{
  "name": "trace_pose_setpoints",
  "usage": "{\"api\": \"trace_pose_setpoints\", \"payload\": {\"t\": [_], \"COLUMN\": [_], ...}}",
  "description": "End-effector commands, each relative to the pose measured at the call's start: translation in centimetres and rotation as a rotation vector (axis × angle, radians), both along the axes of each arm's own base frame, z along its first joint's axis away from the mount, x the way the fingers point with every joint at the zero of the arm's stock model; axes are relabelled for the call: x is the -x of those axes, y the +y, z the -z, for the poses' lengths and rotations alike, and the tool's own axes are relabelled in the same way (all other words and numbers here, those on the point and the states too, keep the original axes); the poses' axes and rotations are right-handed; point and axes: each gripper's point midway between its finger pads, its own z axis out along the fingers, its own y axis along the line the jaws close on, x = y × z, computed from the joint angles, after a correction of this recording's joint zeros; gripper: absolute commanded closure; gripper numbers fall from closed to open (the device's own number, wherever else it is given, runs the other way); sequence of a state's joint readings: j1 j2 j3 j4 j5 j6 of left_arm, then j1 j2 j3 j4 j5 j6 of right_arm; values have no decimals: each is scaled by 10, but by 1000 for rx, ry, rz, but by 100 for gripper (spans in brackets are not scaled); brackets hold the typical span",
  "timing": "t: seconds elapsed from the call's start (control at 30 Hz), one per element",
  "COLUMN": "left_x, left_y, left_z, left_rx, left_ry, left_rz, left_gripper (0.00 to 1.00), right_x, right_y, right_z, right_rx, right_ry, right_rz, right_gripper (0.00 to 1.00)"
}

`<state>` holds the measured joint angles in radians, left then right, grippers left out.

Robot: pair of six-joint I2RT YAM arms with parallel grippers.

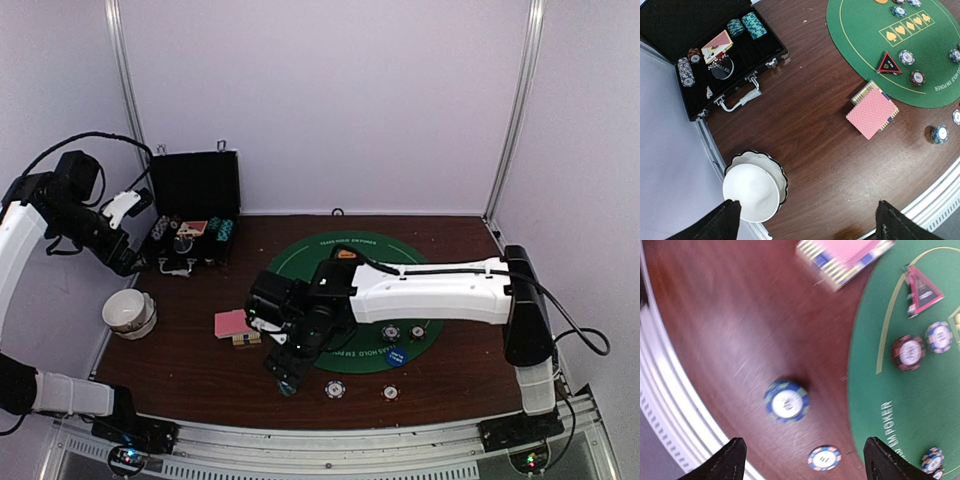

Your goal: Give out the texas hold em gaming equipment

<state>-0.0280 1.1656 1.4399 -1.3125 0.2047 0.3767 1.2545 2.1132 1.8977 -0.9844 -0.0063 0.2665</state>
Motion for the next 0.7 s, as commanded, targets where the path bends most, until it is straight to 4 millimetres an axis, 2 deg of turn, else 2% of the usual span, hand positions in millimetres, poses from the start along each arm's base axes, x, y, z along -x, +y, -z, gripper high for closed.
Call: {"api": "trace_pose_setpoints", "payload": {"t": [0.0,0.1,0.33,0.67], "left_x": [4,5,4,4], "left_y": [0,0,-1,-2], "left_z": [-2,-2,-5,-2], "left_rx": [-7,-5,-1,9], "left_ry": [-14,-13,-13,0], "left_rz": [11,9,9,12], "left_gripper": [2,2,2,2], "right_x": [24,31,28,18], "right_y": [-6,-2,8,20], "right_z": [17,30,53,64], "right_rx": [54,63,93,90], "right_ry": [68,106,117,121], "right_rz": [-76,-96,-106,-104], "right_gripper": [17,20,21,25]}}
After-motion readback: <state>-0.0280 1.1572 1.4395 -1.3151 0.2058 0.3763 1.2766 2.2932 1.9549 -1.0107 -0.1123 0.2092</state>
